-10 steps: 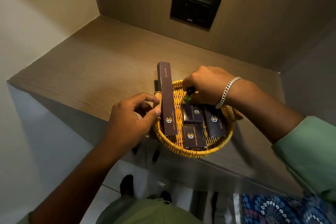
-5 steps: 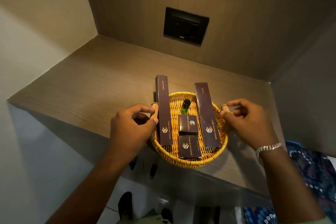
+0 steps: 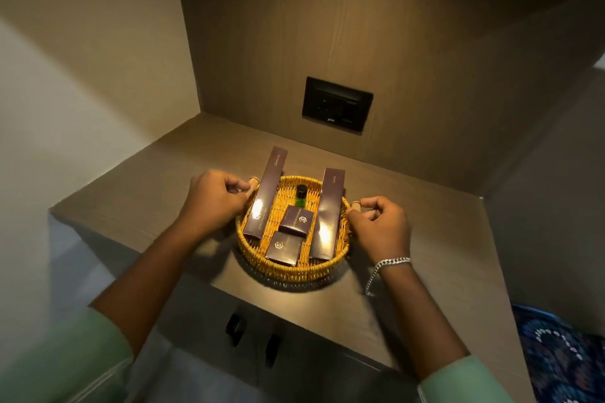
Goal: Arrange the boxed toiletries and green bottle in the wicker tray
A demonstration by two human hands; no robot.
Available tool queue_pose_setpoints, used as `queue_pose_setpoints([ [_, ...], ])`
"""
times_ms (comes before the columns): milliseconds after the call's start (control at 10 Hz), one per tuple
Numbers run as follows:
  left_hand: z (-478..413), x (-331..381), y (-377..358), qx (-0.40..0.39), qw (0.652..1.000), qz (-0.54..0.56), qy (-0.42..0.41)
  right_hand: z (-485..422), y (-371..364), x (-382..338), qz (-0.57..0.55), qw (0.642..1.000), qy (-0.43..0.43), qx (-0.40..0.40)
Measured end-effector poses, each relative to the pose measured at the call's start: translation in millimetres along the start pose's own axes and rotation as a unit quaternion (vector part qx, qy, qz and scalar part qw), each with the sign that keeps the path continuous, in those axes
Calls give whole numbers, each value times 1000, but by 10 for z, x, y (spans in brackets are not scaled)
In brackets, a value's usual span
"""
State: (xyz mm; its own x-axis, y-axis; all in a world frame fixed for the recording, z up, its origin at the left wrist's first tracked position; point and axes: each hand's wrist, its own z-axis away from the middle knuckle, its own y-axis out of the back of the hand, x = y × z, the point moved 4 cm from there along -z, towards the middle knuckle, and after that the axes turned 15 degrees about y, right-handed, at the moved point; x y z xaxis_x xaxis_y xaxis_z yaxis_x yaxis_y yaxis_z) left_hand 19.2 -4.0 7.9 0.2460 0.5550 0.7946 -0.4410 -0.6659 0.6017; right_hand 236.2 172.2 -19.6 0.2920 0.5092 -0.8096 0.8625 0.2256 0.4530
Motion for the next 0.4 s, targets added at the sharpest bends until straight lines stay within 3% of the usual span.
queue_pose_setpoints([
  [300,-310,-27,138,-38,999,-9,-25,-4,-211,-289,72,996,-51,-3],
  [400,-181,24,263,-63,994,-49,-76,224,-69,-660,135,991,-18,13],
])
